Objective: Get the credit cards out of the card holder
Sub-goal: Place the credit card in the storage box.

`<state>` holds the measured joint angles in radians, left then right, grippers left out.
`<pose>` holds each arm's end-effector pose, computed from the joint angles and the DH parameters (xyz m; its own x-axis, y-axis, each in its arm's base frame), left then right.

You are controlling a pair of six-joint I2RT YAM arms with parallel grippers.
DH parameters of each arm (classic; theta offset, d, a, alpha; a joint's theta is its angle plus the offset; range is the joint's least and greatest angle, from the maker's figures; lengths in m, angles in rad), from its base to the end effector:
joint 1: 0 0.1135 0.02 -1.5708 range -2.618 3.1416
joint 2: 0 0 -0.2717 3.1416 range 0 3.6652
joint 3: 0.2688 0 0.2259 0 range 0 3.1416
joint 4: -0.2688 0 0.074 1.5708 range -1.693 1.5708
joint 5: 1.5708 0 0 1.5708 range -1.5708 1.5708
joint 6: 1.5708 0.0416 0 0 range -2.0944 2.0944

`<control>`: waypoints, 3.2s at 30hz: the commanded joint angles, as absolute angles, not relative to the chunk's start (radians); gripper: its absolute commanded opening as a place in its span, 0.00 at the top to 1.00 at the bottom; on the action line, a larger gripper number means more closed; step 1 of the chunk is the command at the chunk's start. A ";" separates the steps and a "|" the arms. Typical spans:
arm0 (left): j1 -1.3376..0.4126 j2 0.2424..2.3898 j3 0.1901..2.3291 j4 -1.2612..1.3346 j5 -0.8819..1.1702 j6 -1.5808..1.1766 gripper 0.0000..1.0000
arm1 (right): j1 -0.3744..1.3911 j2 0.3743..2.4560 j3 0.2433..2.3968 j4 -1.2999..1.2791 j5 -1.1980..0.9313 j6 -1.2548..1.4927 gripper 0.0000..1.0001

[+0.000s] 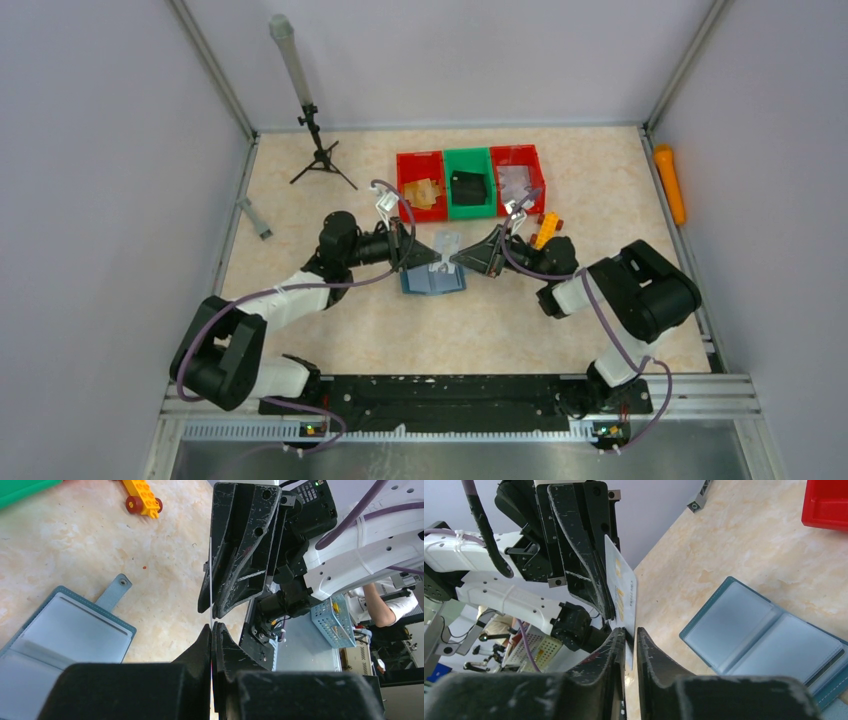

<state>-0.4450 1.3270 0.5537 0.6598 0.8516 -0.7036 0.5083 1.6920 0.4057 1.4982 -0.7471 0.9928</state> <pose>0.2148 -0.1371 0.2565 -0.6979 -0.1393 -0.7025 0.6646 0.2396 -0.7078 0.2254 0.1579 0.2130 -0.6847 0.3219 -0.6538 -0.6660 0.0878 0.7407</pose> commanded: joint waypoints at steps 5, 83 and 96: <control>-0.455 1.337 0.604 0.635 0.833 -0.659 0.84 | 0.515 1.683 0.420 1.692 -0.735 0.974 0.97; -0.425 1.187 0.531 0.174 0.230 -0.574 0.01 | 0.402 1.879 1.083 0.430 0.569 1.491 0.73; -0.425 1.356 0.610 0.124 0.318 -0.572 0.09 | 0.402 1.674 0.880 0.679 0.107 0.904 0.54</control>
<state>-0.4259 1.3029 0.5591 0.1265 0.2577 -0.5793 0.4072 1.7397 0.8879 0.5640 0.3725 1.2079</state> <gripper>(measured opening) 0.932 0.426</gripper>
